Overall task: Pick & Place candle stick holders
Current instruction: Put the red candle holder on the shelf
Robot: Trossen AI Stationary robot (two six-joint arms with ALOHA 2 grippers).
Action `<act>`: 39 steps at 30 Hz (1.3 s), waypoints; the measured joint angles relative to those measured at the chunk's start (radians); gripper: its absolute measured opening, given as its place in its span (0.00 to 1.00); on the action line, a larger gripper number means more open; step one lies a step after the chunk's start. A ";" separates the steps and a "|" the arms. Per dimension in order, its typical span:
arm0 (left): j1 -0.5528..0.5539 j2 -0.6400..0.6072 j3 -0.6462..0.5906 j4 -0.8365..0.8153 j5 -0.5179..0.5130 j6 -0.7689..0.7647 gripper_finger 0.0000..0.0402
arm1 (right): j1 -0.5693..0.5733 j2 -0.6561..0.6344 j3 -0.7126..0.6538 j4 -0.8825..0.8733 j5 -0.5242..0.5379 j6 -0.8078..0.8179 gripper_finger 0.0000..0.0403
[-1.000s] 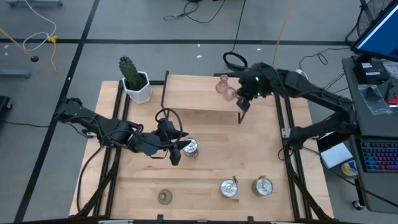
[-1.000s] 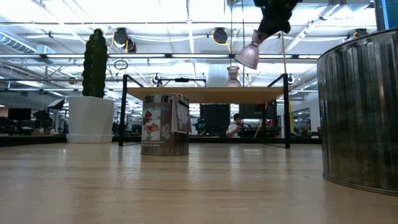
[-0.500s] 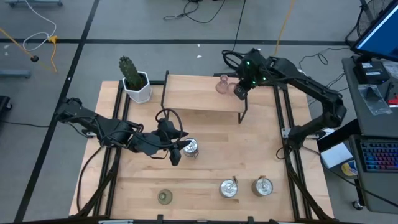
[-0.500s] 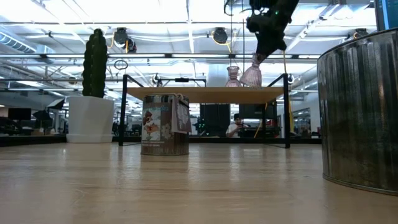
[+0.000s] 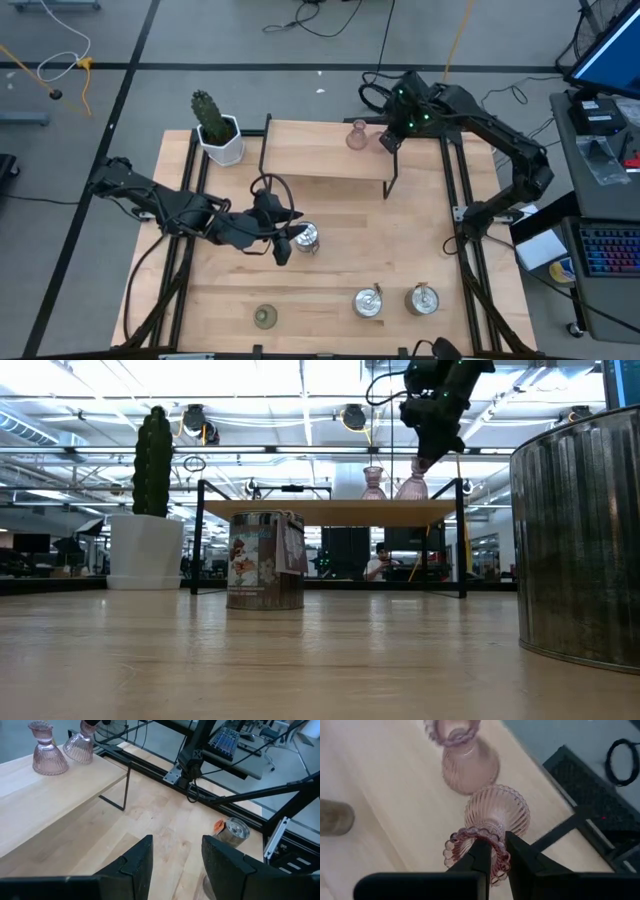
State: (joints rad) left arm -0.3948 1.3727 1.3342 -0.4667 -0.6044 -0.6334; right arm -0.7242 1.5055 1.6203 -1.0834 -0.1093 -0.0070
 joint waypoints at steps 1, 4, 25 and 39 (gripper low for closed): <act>0.003 0.000 0.000 0.000 0.000 0.000 0.42 | -0.005 0.000 0.008 0.002 0.001 -0.002 0.07; 0.009 0.000 0.000 0.000 0.000 -0.002 0.42 | -0.018 0.000 0.031 -0.007 0.000 -0.005 0.07; 0.009 0.000 0.000 0.031 0.000 -0.003 0.42 | -0.062 0.065 0.061 -0.047 -0.082 0.000 0.07; 0.009 0.000 0.000 0.034 0.001 0.002 0.42 | -0.077 0.068 0.061 -0.059 -0.104 0.011 0.07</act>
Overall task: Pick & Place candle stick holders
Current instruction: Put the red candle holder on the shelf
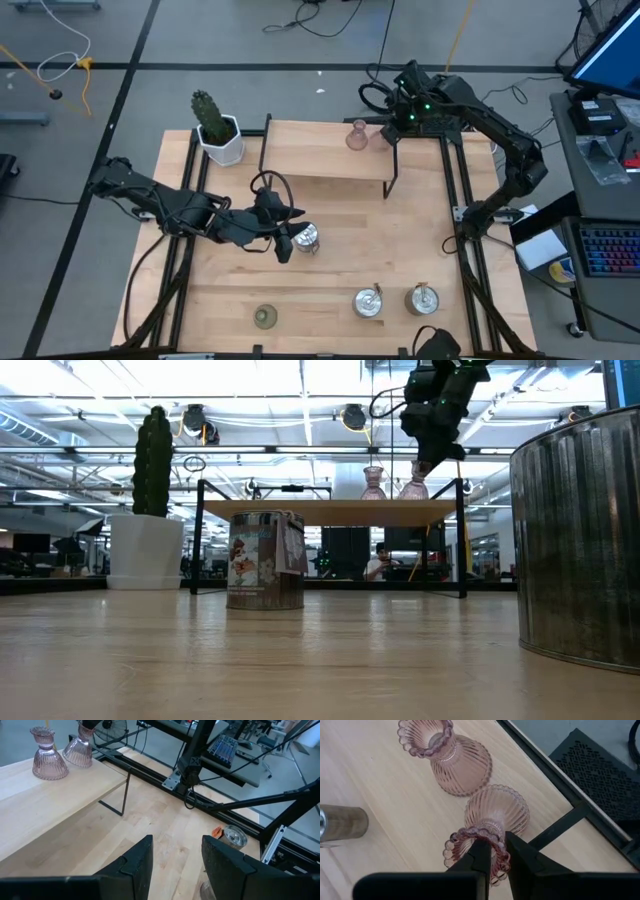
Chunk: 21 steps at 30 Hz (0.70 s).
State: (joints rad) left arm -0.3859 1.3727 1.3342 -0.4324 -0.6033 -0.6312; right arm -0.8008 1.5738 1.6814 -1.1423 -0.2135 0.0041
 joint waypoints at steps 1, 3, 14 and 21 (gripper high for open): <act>0.000 0.000 0.000 0.000 0.000 0.000 0.42 | -0.001 0.000 0.000 0.000 0.001 0.007 0.09; 0.000 0.000 0.000 0.000 0.000 0.002 0.42 | -0.001 0.000 0.000 0.000 0.003 0.010 0.12; 0.000 0.000 0.000 0.000 0.004 0.009 0.42 | -0.001 0.000 0.000 0.000 0.002 0.003 0.14; 0.000 0.000 0.000 0.000 0.003 0.016 0.42 | -0.001 0.000 0.000 0.023 0.003 0.004 0.17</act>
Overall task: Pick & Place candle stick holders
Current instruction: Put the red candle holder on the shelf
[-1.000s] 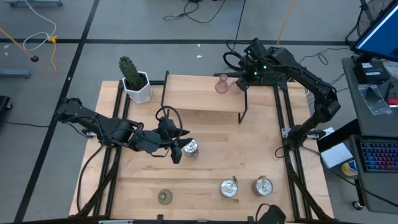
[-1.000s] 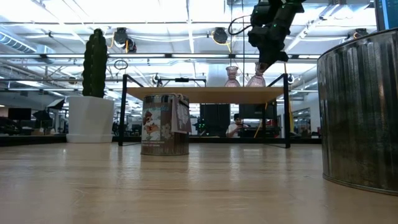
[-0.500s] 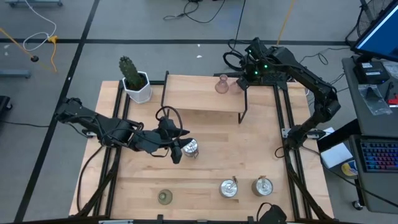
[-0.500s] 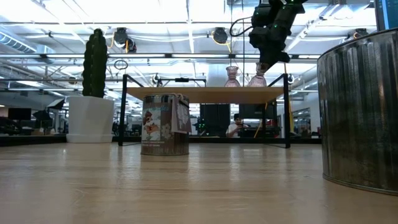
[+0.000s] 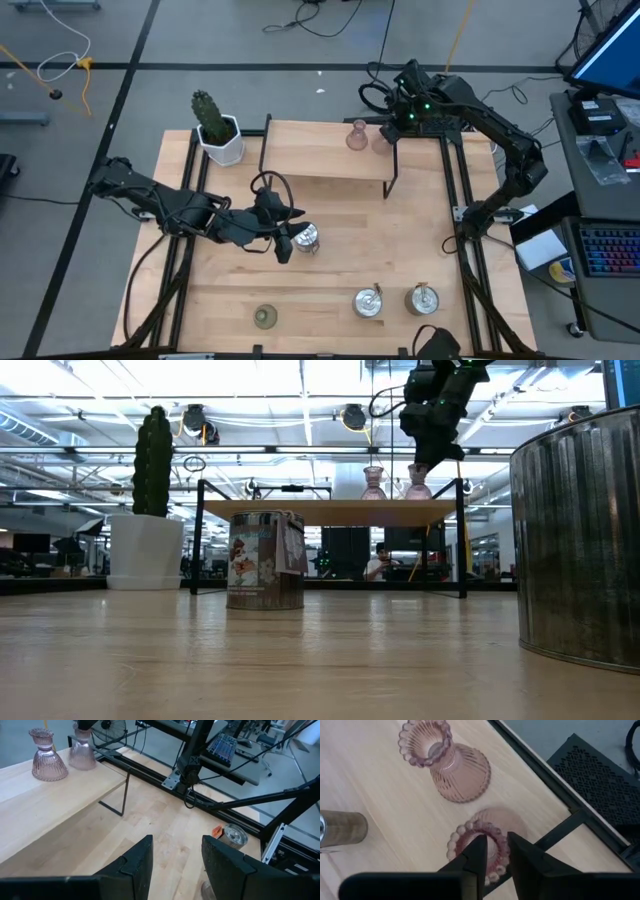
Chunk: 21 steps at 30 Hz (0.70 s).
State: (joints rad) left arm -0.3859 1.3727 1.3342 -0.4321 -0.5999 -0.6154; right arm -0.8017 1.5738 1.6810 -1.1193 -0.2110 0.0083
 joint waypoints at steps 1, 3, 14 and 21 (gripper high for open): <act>0.000 0.000 0.000 0.002 0.000 0.004 0.42 | 0.000 0.000 0.000 -0.001 -0.001 0.002 0.18; 0.000 0.000 0.000 0.010 0.000 0.005 0.42 | 0.000 0.000 0.000 0.005 -0.001 0.002 0.19; 0.000 0.000 0.000 0.012 0.000 0.009 0.42 | 0.000 0.000 -0.001 0.046 0.000 -0.023 0.24; 0.000 0.000 0.000 0.012 0.000 0.009 0.42 | 0.000 0.000 -0.001 0.057 0.055 -0.052 0.24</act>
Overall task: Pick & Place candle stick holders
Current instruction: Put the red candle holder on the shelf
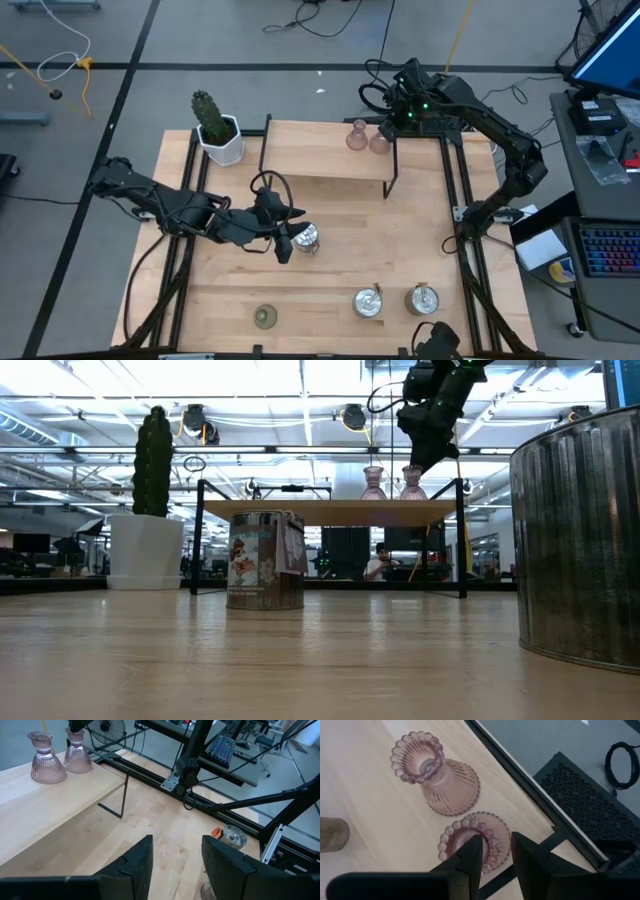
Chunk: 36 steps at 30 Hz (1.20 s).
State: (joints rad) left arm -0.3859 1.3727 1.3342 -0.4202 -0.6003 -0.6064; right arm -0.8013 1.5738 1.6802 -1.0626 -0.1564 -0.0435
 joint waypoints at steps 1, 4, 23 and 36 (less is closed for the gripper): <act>0.000 0.000 0.000 0.000 0.000 0.000 0.42 | 0.000 0.000 0.000 0.000 0.003 -0.004 0.24; 0.000 0.000 0.000 0.002 0.000 0.000 0.42 | 0.000 0.000 0.000 0.010 0.003 -0.017 0.24; 0.000 0.000 0.000 0.006 -0.001 -0.004 0.42 | 0.000 0.000 0.000 0.056 0.007 -0.040 0.23; 0.000 0.000 0.000 0.006 -0.002 -0.004 0.42 | 0.010 -0.029 0.000 0.084 0.052 -0.047 0.23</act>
State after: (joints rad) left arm -0.3859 1.3727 1.3342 -0.4139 -0.6018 -0.6102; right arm -0.7916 1.5444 1.6802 -0.9782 -0.1043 -0.0904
